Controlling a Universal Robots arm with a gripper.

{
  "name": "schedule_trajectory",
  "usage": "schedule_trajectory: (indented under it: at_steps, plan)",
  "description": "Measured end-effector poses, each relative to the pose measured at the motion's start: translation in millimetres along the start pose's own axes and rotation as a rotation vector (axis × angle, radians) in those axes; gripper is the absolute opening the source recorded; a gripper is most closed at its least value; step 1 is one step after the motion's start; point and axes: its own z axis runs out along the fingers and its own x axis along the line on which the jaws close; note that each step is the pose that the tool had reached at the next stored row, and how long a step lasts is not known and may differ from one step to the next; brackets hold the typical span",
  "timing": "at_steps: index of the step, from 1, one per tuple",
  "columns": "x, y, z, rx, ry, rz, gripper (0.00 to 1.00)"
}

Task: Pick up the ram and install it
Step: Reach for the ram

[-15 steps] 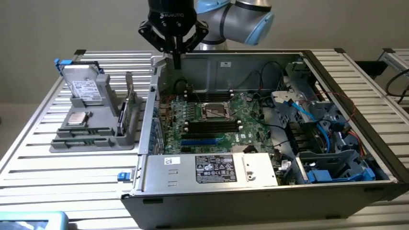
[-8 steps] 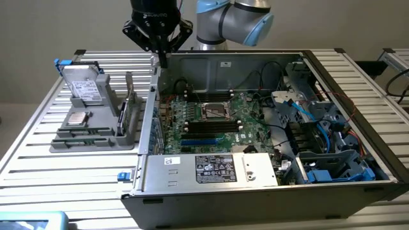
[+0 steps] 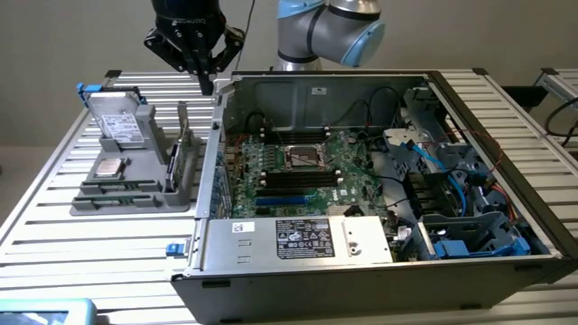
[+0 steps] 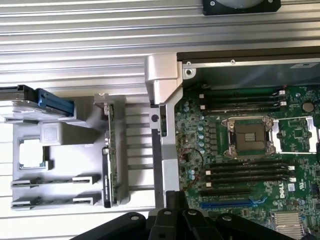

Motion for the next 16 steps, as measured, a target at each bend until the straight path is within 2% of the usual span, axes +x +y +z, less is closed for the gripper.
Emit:
schedule_trajectory:
  at_steps: [8,12,16]
  plan:
    - [34.1,-4.1,0.5,0.0,0.0001,-0.001,0.11]
    - [36.7,-7.0,1.1,-0.0001,0.0014,-0.015,0.11]
    - [37.6,-7.4,1.5,0.0068,0.0048,-0.032,0.11]
